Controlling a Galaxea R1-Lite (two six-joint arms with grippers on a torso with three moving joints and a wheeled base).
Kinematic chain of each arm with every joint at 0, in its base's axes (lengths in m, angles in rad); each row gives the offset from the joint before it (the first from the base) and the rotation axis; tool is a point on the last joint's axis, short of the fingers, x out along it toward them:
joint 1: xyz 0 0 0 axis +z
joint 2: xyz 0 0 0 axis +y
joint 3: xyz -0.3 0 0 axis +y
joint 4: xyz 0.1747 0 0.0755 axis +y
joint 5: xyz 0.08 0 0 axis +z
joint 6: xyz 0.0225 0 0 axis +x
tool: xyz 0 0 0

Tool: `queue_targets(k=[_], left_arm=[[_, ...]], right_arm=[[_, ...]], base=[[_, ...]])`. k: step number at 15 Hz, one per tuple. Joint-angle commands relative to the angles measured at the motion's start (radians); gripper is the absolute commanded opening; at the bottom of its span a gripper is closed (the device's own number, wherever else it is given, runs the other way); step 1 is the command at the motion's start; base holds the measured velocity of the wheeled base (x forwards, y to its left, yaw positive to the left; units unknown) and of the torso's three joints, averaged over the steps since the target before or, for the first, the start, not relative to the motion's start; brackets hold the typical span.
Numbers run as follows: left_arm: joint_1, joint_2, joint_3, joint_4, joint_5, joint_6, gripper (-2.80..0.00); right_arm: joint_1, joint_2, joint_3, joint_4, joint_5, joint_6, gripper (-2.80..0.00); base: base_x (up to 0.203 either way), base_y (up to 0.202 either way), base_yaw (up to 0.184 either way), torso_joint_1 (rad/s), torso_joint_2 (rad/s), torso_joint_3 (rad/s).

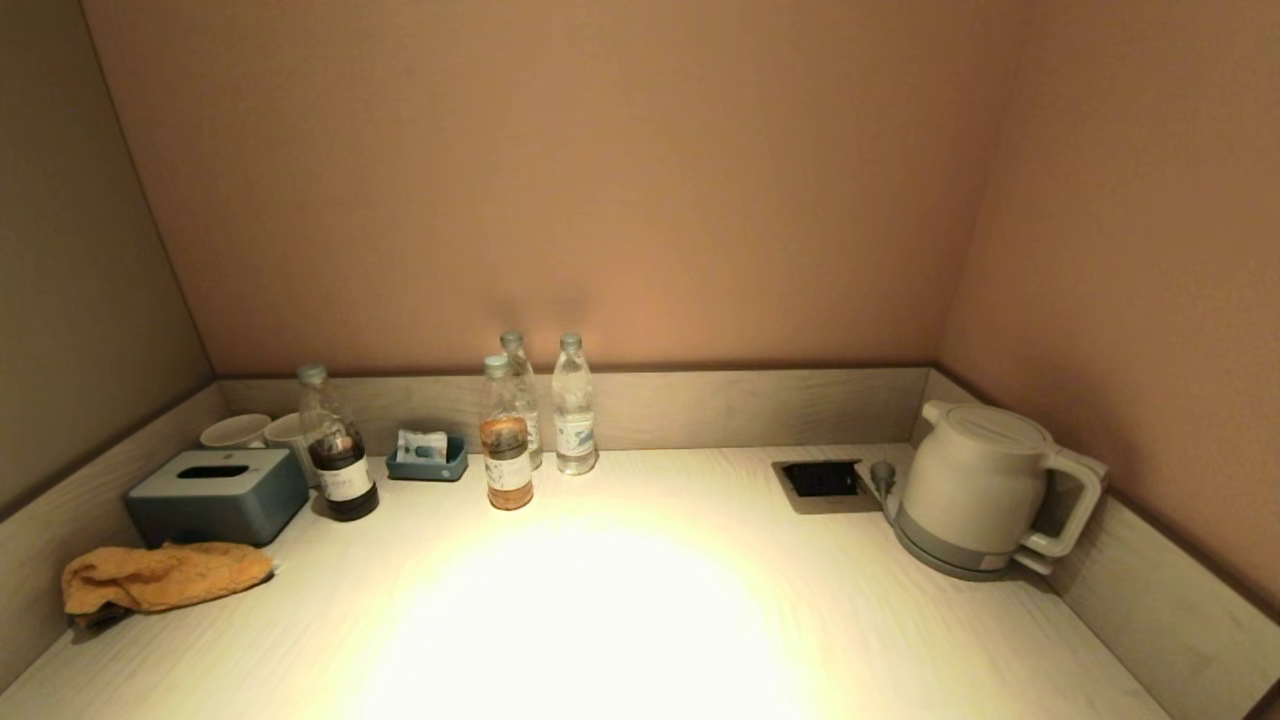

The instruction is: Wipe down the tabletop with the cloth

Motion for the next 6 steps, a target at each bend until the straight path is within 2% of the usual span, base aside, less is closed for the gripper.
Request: queue_targets(k=[1, 6], left_arm=[[0.0, 0.0, 0.0, 0.0, 0.0, 0.0, -2.8], [0.0, 0.0, 0.0, 0.0, 0.0, 0.0, -2.8]], right_arm=[[0.0, 0.0, 0.0, 0.0, -0.001, 0.002, -2.8], [0.0, 0.0, 0.0, 0.0, 0.001, -0.001, -2.8]], base=[[0.0, 0.0, 0.0, 0.0, 0.0, 0.0], [0.0, 0.0, 0.0, 0.0, 0.0, 0.0]])
